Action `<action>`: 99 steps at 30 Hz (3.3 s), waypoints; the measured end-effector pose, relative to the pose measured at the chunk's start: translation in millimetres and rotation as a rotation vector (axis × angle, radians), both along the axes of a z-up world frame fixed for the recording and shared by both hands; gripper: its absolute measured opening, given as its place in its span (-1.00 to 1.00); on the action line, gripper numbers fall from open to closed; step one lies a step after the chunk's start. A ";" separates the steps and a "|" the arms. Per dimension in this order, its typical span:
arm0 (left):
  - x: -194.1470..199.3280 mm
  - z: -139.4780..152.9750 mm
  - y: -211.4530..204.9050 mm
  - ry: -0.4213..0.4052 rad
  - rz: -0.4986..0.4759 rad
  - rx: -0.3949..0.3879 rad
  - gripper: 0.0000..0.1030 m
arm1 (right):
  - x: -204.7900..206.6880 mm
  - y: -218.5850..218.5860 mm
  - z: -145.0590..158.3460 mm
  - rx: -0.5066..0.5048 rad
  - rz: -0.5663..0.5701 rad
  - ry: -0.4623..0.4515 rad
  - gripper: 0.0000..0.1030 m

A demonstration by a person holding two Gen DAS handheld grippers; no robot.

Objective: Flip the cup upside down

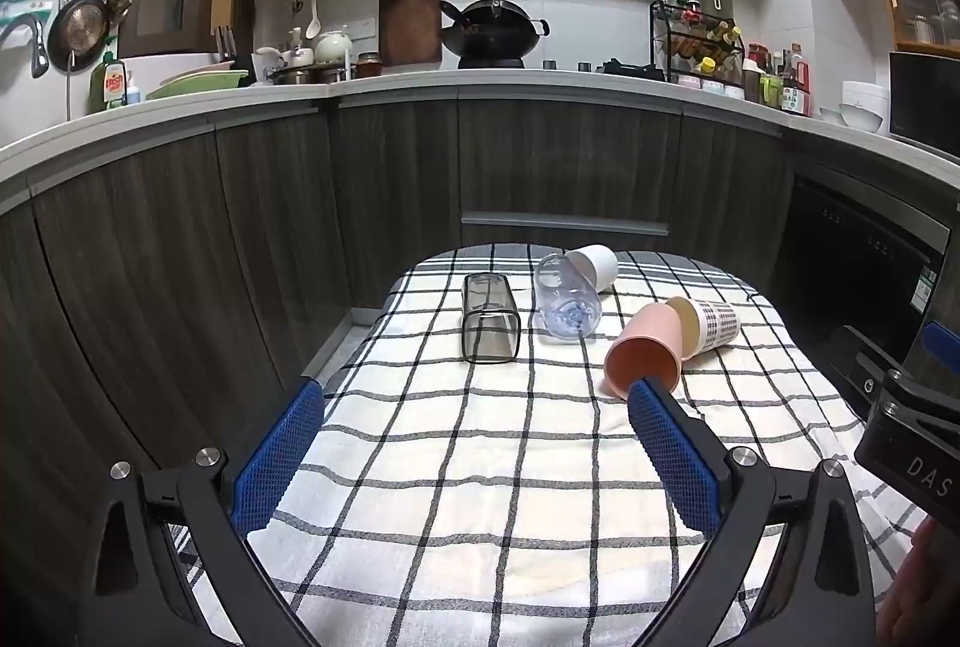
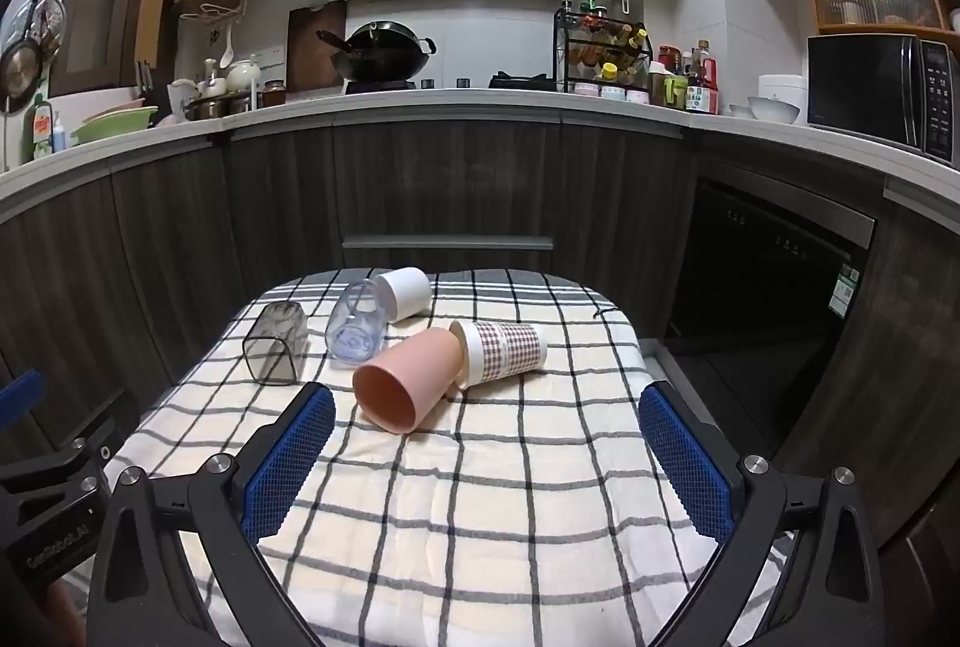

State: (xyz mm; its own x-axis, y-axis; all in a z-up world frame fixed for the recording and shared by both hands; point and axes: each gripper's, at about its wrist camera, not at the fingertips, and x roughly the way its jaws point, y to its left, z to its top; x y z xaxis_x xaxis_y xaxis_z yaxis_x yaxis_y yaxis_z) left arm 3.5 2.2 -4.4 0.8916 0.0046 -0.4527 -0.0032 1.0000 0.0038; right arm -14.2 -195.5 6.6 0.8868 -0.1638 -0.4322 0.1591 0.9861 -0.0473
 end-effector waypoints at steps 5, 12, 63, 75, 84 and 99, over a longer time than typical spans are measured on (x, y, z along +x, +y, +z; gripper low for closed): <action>0.3 -0.2 0.1 0.000 0.000 0.000 1.00 | -0.6 0.9 0.1 0.002 0.000 0.000 0.98; 1.4 0.6 0.0 0.005 0.002 0.000 1.00 | -0.1 0.5 -0.8 0.006 -0.001 0.005 0.98; 3.0 -2.2 -0.9 0.012 0.002 -0.007 1.00 | 1.4 0.6 -3.3 0.015 0.000 0.017 0.98; 4.8 -0.7 -7.2 0.019 -0.018 0.000 1.00 | 0.9 -0.1 -3.5 0.011 -0.007 0.013 0.98; 13.3 6.8 -16.2 0.025 -0.046 0.015 1.00 | 4.4 -10.7 5.5 0.027 -0.036 0.020 0.98; 62.1 22.4 -55.8 0.117 -0.144 0.090 1.00 | 27.3 -32.2 14.3 0.056 -0.087 0.070 0.98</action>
State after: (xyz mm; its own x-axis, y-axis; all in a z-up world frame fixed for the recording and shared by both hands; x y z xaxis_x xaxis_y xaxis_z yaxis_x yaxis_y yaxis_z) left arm 65.6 -53.6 18.0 0.8271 -0.0743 -0.5570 0.1457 0.9857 0.0848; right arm 13.1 -227.7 20.9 0.8377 -0.2126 -0.5030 0.2422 0.9702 -0.0066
